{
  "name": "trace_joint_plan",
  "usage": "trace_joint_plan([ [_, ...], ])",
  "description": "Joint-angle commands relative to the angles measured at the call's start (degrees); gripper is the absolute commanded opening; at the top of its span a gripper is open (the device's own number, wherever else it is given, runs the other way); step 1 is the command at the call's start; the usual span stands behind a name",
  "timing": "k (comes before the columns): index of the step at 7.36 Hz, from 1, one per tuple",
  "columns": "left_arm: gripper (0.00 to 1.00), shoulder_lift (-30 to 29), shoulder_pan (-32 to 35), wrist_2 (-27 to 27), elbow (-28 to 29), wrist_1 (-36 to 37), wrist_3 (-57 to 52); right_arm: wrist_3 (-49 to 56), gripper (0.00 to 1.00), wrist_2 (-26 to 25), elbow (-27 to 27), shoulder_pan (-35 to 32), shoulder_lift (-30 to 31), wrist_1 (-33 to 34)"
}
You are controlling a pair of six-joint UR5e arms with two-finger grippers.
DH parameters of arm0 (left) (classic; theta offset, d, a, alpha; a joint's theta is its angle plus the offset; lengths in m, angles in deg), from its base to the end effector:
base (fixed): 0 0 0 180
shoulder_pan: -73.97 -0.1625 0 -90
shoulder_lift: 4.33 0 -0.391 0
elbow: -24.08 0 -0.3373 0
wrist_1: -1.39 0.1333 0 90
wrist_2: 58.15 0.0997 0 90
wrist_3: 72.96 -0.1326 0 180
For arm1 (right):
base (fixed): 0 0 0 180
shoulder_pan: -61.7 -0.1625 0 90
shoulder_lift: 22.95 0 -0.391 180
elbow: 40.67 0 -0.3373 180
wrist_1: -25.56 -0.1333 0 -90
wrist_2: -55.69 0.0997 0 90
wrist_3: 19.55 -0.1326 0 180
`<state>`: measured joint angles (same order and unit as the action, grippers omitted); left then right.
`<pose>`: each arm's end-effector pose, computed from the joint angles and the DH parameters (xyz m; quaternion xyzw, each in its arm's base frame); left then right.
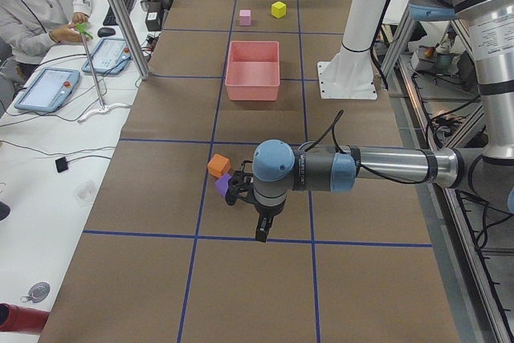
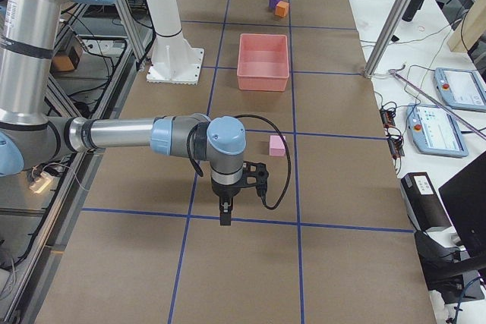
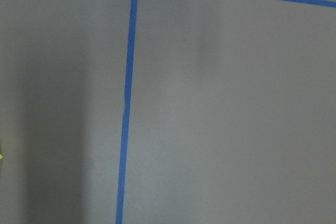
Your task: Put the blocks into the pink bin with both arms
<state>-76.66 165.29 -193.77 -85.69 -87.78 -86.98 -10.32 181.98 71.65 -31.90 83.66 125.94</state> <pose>-0.0459 -0.3192 0.6132 0.0619 0.3828 0.1062 0.9156 0.0745 -0.3105 0.6183 -0.0037 -0.3135 -0.0340 0.9490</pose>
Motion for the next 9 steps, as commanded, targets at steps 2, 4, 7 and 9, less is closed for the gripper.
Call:
trace_joint_plan([
  [2,1.00,-0.3,-0.1,0.0,0.1,-3.0,0.0,0.0,1.00,0.0,-0.1,0.0,0.0,0.0],
  [4,1.00,-0.4,-0.1,0.0,0.6,-8.0,0.1,0.1,1.00,0.2,0.1,0.1,-0.7,0.2],
  [7,1.00,-8.1,-0.5,-0.1,3.9,-9.4,0.5,-0.6,1.00,2.2,-0.1,0.5,-4.7,-1.4],
  [9,1.00,-14.6,-2.9,-0.1,6.0,-9.4,0.9,-1.0,1.00,4.0,-0.8,0.5,-4.7,-9.5],
])
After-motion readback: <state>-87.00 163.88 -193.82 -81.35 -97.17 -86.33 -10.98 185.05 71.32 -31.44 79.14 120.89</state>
